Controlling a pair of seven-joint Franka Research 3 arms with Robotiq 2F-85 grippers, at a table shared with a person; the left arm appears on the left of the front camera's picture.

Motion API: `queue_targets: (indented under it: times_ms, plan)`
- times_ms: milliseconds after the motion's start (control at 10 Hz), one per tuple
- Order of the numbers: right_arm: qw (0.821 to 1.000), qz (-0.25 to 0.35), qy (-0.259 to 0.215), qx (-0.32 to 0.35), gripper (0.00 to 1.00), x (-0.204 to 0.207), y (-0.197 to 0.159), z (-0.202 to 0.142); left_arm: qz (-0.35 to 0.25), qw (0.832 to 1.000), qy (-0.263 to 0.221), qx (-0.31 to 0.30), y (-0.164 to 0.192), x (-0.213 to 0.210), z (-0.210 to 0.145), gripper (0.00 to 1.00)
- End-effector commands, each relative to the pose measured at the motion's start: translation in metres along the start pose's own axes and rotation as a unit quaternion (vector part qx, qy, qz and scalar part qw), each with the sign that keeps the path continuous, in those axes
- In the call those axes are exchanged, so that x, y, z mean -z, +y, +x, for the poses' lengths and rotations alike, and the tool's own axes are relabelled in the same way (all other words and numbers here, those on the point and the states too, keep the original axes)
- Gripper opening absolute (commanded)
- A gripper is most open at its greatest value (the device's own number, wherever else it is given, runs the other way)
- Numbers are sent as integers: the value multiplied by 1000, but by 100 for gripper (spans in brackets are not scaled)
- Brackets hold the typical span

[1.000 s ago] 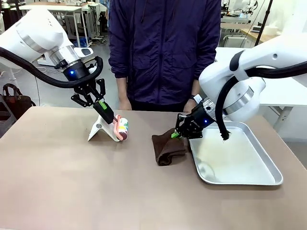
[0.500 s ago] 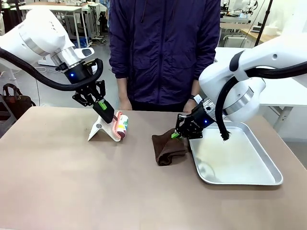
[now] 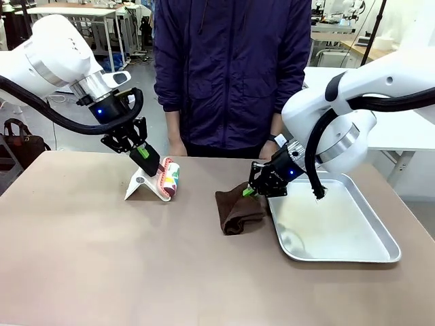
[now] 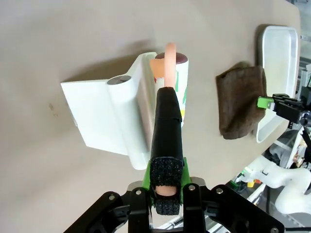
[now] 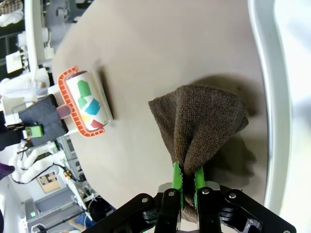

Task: Clean the surface of the table.
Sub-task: Return the Lint Roller and towel to their original positions.

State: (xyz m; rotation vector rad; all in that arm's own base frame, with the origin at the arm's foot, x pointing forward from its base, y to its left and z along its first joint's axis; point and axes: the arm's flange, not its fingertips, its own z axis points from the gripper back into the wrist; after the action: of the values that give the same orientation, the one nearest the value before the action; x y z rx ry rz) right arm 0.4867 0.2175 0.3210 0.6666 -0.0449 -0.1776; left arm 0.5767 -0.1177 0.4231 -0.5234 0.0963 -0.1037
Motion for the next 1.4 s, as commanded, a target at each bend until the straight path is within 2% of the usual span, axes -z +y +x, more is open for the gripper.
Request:
queue_targets:
  times_ms: [0, 100, 500, 1000, 1300]
  plan:
    - [1000, -1, -10, 1, 11, 1, 1, -2, -18, 999, 8, -47, -1, -5, -3, 22]
    - [1000, -1, -10, 1, 11, 1, 1, -2, -16, 997, 3, -79, -2, -5, -3, 22]
    - [1000, -1, -10, 1, 11, 1, 1, -2, 14, 990, 0, -141, -9, 3, -5, 22]
    - [1000, -1, -10, 1, 11, 1, 1, -2, 44, 993, 9, -113, -5, 7, 0, 22]
    - [1000, -1, -10, 1, 11, 1, 1, -2, 50, 993, 31, -103, 1, 4, 11, 22]
